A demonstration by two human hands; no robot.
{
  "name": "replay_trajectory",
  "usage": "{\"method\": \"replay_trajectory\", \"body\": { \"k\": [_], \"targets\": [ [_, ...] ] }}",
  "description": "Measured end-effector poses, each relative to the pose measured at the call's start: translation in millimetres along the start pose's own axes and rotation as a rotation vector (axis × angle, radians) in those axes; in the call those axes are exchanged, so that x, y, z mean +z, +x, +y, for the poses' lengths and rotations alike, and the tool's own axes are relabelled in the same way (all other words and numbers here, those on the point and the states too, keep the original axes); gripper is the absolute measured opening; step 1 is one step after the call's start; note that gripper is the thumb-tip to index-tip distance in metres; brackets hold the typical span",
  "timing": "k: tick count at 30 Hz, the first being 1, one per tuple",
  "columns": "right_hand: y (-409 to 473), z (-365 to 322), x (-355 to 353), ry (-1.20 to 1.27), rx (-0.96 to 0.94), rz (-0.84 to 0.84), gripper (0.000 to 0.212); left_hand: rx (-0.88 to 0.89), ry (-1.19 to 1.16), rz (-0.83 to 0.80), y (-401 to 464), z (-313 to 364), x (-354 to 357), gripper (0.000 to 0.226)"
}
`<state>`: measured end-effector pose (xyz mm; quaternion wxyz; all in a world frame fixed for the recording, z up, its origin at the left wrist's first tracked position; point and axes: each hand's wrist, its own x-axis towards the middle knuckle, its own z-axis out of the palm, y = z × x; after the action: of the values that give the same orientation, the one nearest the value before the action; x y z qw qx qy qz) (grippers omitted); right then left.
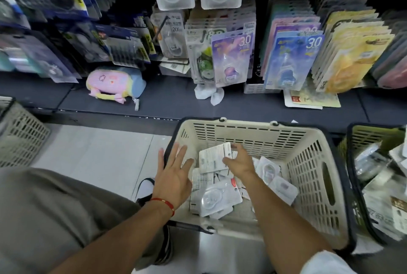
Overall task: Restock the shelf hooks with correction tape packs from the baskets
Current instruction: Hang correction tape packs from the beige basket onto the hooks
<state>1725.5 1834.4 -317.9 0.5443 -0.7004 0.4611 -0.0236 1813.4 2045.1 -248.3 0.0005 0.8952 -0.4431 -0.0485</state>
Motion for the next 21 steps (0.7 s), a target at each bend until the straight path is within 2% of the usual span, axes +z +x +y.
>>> {"method": "replay_trajectory", "body": {
  "k": [3,5,7,9,11,13,15,16,17,19,20,21],
  "targets": [
    [-11,-19,-34,-0.187,-0.104,-0.018,0.052,0.076,-0.093,-0.047,10,15,0,0.07],
    [-20,-32,-54,-0.212,-0.167,-0.038,0.048,0.083,-0.261,-0.131,16,25,-2,0.082],
    [-29,-43,-66,-0.083,-0.162,-0.107,0.039,0.096,-0.379,-0.18,19,34,-5,0.095],
    [-37,-51,-68,0.174,-0.052,-0.239,0.025,0.117,-0.405,-0.191,19,41,-7,0.104],
    [-41,-53,-68,0.392,0.056,-0.362,0.018,0.123,-0.403,-0.136,18,45,-9,0.098],
    [-40,-47,-67,0.532,0.127,-0.471,0.022,0.108,-0.45,-0.039,19,41,-9,0.078],
    [-34,-35,-62,0.609,0.212,-0.498,0.047,0.0,-0.577,-0.014,20,34,-9,0.062],
    [-29,-26,-57,0.552,0.235,-0.452,0.058,-0.093,-0.647,-0.03,19,30,-10,0.056],
    [-25,-16,-50,0.381,0.221,-0.366,0.06,-0.189,-0.716,-0.06,18,27,-10,0.051],
    [-18,8,-35,-0.222,0.092,-0.222,0.047,-0.368,-0.931,-0.145,17,20,-9,0.047],
    [-16,21,-26,-0.485,0.024,-0.251,0.045,-0.456,-1.083,-0.202,16,17,-10,0.047],
    [-16,34,-18,-0.676,-0.011,-0.323,0.053,-0.532,-1.216,-0.265,15,14,-10,0.05]
  ]
}}
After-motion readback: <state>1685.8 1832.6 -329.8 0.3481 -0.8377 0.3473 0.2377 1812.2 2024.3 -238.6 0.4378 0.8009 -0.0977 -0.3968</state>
